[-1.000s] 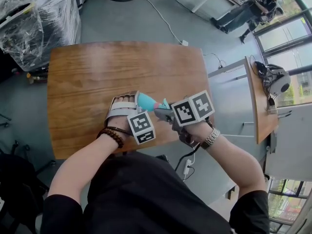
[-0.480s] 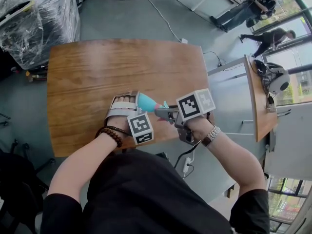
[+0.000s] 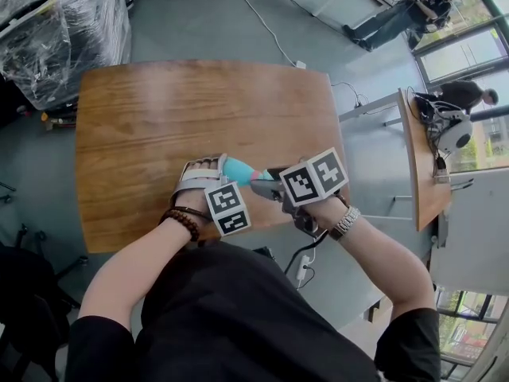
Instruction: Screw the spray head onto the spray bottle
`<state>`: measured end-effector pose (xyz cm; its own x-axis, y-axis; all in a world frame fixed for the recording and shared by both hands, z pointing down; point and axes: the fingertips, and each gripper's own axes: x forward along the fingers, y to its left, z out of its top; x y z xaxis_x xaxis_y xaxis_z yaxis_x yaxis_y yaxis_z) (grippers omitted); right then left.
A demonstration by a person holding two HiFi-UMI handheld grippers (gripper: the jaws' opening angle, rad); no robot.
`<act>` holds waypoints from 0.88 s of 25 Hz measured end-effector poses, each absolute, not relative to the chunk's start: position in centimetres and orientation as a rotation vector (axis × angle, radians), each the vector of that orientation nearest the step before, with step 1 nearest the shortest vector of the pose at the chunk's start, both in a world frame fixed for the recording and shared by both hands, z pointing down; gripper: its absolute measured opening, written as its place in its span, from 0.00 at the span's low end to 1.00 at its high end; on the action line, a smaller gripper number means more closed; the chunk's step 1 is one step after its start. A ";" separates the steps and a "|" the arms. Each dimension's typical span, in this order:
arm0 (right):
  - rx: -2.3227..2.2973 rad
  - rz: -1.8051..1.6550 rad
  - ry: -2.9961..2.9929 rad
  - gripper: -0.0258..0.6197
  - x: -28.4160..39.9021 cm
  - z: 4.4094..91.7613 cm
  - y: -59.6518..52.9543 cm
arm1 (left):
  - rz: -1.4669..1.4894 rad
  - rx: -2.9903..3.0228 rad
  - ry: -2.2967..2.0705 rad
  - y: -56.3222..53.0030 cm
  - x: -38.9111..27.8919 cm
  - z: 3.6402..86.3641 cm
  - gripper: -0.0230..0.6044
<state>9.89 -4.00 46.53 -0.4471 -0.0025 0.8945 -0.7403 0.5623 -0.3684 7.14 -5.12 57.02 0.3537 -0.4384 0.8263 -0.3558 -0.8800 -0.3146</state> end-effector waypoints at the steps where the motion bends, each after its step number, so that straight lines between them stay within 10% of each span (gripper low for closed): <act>1: 0.593 0.952 -1.863 0.38 9.8 46.2 -4.0 | -1.566 -2.534 0.738 -5.1 7.2 56.9 0.68; 8: 0.483 0.621 -2.068 0.44 9.2 39.6 -5.2 | -1.507 -2.666 0.673 -4.7 7.5 56.3 0.68; 16: -0.214 -1.013 -1.597 0.44 10.5 36.7 -1.7 | -1.503 -2.734 0.354 -3.8 7.0 55.4 0.68; 22: -0.496 -1.539 -1.382 0.44 8.7 39.8 1.5 | -1.519 -2.751 0.122 -1.9 7.6 54.9 0.68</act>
